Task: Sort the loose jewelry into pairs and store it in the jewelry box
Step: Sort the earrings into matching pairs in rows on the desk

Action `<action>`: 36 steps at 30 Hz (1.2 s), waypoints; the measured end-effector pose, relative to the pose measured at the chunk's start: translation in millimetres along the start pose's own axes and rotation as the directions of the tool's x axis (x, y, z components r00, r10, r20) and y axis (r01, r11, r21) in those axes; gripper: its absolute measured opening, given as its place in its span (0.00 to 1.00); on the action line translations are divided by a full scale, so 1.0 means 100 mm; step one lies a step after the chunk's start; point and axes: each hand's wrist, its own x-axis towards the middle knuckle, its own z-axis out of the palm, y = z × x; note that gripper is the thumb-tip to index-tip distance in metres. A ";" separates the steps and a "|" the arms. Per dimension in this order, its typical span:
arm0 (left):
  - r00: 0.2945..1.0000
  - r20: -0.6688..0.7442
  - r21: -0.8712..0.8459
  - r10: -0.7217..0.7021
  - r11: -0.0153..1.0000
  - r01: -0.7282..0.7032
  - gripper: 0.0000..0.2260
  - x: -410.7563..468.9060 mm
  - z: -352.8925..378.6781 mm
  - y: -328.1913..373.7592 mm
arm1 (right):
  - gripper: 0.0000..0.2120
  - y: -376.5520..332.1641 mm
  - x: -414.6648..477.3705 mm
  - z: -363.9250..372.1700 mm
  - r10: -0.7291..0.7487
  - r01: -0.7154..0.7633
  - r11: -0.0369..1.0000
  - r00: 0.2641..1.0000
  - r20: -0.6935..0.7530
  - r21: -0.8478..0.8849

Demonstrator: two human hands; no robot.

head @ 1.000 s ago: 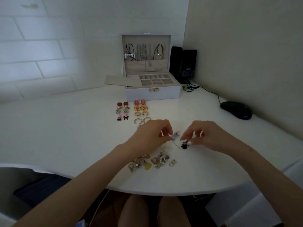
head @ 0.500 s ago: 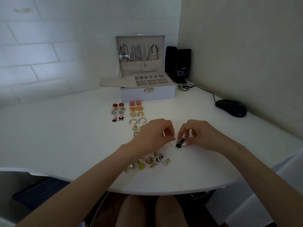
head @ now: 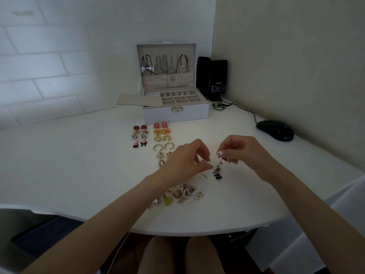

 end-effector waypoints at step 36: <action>1.000 0.003 -0.032 0.008 0.999 -0.008 0.07 0.33 0.09 0.14 | 0.01 0.23 -0.04 -0.12 0.140 -0.159 0.961 0.985 -0.097 -0.227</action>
